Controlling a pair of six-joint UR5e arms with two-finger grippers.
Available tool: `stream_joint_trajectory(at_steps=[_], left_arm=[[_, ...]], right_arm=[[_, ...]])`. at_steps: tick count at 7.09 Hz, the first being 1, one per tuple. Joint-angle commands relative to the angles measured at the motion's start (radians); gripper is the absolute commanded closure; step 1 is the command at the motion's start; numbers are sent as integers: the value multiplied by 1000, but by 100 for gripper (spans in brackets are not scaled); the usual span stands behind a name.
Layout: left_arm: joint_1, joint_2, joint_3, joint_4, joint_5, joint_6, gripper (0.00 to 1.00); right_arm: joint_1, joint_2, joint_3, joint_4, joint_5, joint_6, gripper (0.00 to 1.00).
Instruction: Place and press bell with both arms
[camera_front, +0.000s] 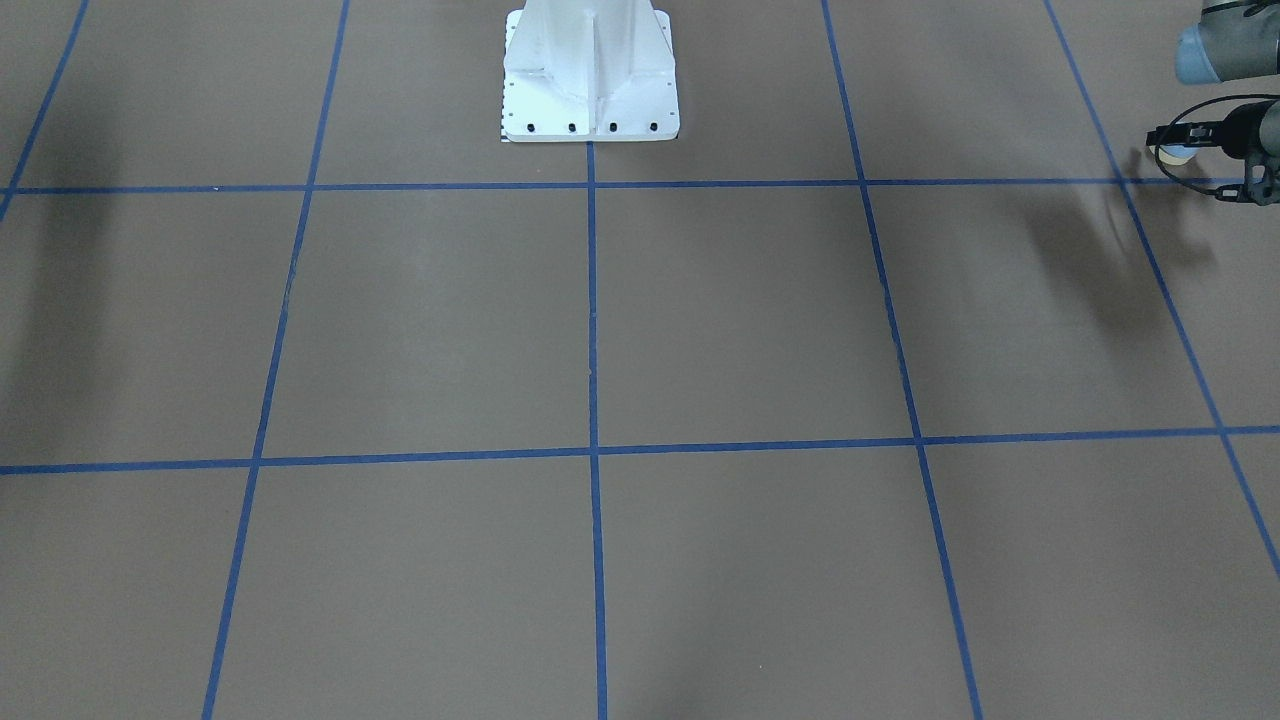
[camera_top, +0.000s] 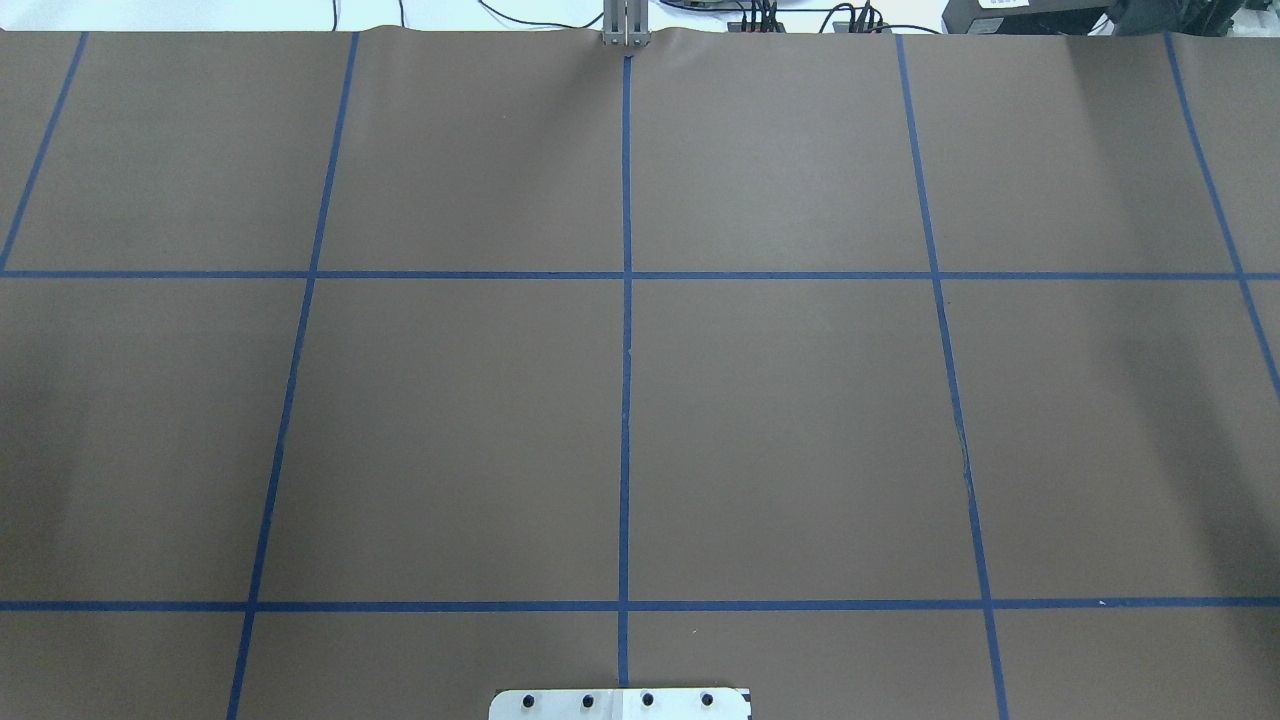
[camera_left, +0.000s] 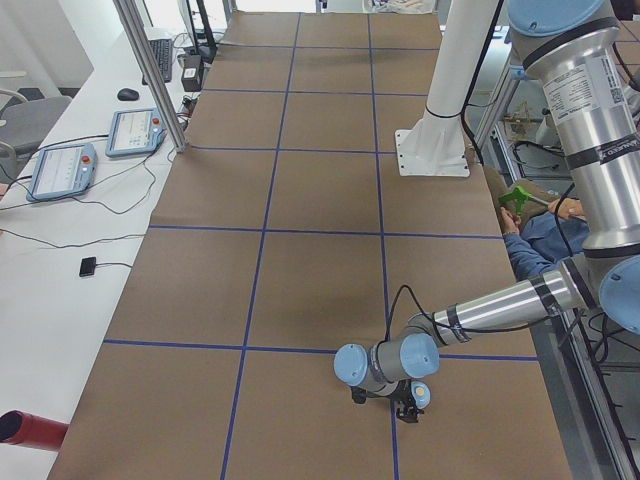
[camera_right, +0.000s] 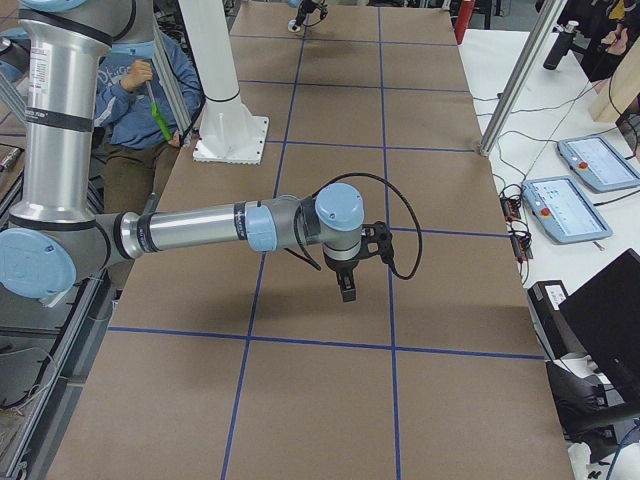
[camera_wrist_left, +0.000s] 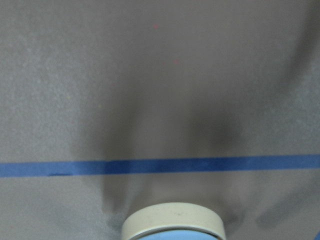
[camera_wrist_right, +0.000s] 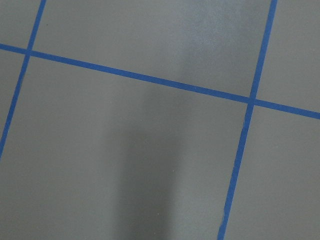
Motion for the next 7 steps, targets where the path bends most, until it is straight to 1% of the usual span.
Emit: stream_joint_trajectory(at_steps=[1, 3, 7], left_arm=[[3, 13, 0, -15, 0, 0, 7], [4, 13, 2, -16, 2, -6, 10], [12, 11, 5, -30, 5, -11, 10]], right_arm=[[0, 0, 1, -1, 1, 1, 0], [0, 0, 1, -1, 1, 1, 0], [0, -2, 2, -1, 1, 1, 0]])
